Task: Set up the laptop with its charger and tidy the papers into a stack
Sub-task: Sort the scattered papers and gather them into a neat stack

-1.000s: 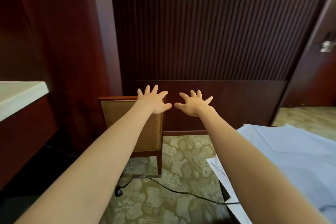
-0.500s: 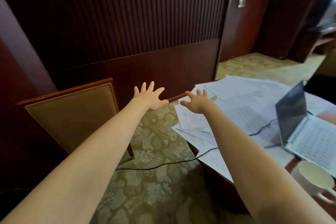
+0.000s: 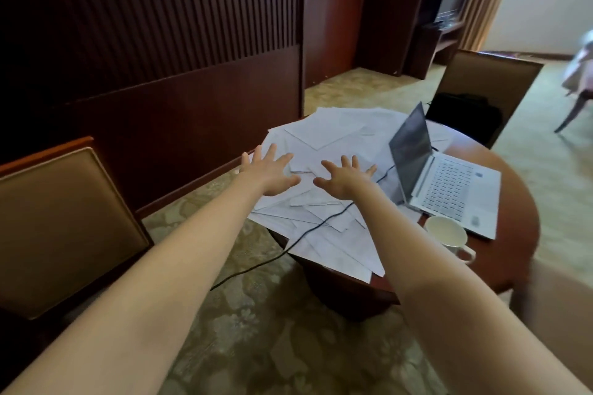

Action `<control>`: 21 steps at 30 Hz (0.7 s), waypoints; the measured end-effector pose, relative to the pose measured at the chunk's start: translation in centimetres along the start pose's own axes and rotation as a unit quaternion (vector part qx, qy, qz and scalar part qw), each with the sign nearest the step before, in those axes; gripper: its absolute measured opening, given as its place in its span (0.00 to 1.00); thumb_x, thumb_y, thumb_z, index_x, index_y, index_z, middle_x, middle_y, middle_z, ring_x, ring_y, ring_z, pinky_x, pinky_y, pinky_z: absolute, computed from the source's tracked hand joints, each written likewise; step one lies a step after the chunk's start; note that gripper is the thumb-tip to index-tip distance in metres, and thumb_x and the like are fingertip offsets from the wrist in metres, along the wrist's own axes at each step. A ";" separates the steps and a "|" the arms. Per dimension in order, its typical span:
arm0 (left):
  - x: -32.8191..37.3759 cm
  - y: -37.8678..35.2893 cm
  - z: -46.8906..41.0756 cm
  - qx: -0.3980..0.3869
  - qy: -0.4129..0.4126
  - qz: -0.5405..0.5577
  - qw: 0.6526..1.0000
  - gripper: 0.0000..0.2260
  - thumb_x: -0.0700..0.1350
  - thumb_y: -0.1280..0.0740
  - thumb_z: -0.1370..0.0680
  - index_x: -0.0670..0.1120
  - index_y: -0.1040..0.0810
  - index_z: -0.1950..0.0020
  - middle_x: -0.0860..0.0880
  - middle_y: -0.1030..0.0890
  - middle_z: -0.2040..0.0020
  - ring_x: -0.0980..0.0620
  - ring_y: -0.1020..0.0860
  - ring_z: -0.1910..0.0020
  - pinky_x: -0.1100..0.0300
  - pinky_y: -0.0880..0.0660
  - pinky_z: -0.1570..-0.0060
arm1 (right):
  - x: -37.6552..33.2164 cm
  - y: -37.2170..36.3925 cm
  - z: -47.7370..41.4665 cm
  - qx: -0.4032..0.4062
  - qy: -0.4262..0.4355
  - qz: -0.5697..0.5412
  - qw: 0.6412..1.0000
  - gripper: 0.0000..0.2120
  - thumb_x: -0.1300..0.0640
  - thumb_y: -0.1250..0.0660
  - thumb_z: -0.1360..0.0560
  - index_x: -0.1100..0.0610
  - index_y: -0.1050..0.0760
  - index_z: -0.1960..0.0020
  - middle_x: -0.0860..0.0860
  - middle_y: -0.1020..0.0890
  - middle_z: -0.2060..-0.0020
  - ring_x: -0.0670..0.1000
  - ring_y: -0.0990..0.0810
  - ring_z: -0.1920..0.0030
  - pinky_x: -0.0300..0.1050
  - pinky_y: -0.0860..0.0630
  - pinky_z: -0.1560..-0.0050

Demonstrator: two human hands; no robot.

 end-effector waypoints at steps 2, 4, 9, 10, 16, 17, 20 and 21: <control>1.8 -0.9 -0.1 -0.016 0.006 0.054 0.998 0.29 0.63 0.49 0.21 0.57 0.54 0.23 0.48 0.60 0.23 0.42 0.60 0.24 0.43 0.60 0.29 | 2.2 -0.3 0.6 -0.004 -0.010 0.013 1.000 0.30 0.37 0.52 0.21 0.46 0.52 0.23 0.57 0.54 0.23 0.59 0.59 0.24 0.71 0.59 0.32; 4.1 -2.2 0.0 -0.029 0.010 0.093 0.995 0.30 0.63 0.49 0.22 0.57 0.54 0.23 0.47 0.60 0.23 0.42 0.60 0.24 0.43 0.60 0.29 | 4.3 -0.7 1.2 -0.009 -0.017 0.029 0.999 0.30 0.37 0.52 0.21 0.46 0.52 0.23 0.57 0.55 0.23 0.59 0.59 0.24 0.72 0.59 0.32; 11.2 -4.6 0.0 -0.039 -0.017 0.098 0.994 0.31 0.63 0.48 0.22 0.56 0.56 0.23 0.46 0.65 0.24 0.42 0.65 0.25 0.44 0.63 0.29 | 10.5 -1.2 2.8 -0.005 -0.023 0.040 0.999 0.30 0.37 0.51 0.22 0.45 0.53 0.23 0.56 0.55 0.23 0.59 0.59 0.24 0.72 0.59 0.32; 12.7 -4.9 -0.1 -0.039 -0.018 0.102 0.994 0.31 0.63 0.48 0.22 0.56 0.57 0.23 0.45 0.65 0.24 0.42 0.65 0.25 0.44 0.63 0.29 | 12.0 -1.2 3.1 -0.004 -0.024 0.035 0.999 0.30 0.37 0.50 0.22 0.45 0.53 0.23 0.56 0.55 0.23 0.59 0.59 0.24 0.72 0.59 0.32; 20.0 -5.8 -0.7 -0.037 0.006 0.115 0.993 0.31 0.62 0.48 0.21 0.55 0.57 0.23 0.45 0.65 0.24 0.41 0.64 0.25 0.44 0.62 0.29 | 20.5 -1.4 4.6 -0.015 -0.018 0.034 0.999 0.30 0.38 0.50 0.21 0.45 0.54 0.23 0.57 0.56 0.23 0.60 0.59 0.24 0.72 0.58 0.33; 21.0 -6.0 -0.9 -0.037 0.011 0.117 0.992 0.31 0.62 0.49 0.21 0.55 0.57 0.23 0.45 0.65 0.24 0.41 0.64 0.25 0.44 0.62 0.29 | 21.7 -1.4 4.7 -0.014 -0.014 0.031 0.999 0.30 0.38 0.50 0.21 0.45 0.53 0.23 0.57 0.56 0.23 0.60 0.59 0.24 0.72 0.58 0.33; 24.0 -6.8 -1.3 -0.033 0.024 0.123 0.992 0.31 0.62 0.49 0.21 0.54 0.57 0.23 0.44 0.65 0.24 0.40 0.64 0.25 0.43 0.62 0.29 | 24.5 -1.5 4.7 -0.015 0.000 0.033 0.999 0.30 0.37 0.50 0.21 0.45 0.52 0.23 0.57 0.55 0.23 0.60 0.59 0.24 0.72 0.58 0.33; 25.0 -7.0 -1.3 -0.032 0.026 0.123 0.992 0.31 0.62 0.49 0.21 0.55 0.57 0.23 0.44 0.65 0.24 0.40 0.64 0.25 0.43 0.62 0.29 | 25.3 -1.5 4.7 -0.014 0.006 0.035 0.999 0.30 0.37 0.50 0.21 0.45 0.52 0.23 0.57 0.55 0.23 0.60 0.59 0.24 0.72 0.58 0.33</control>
Point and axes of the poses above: each hand's wrist, its own z-axis away from the middle knuckle, its own y-axis out of the back of the hand, x = y × z, the point moved 10 cm from there along -z, towards the middle knuckle
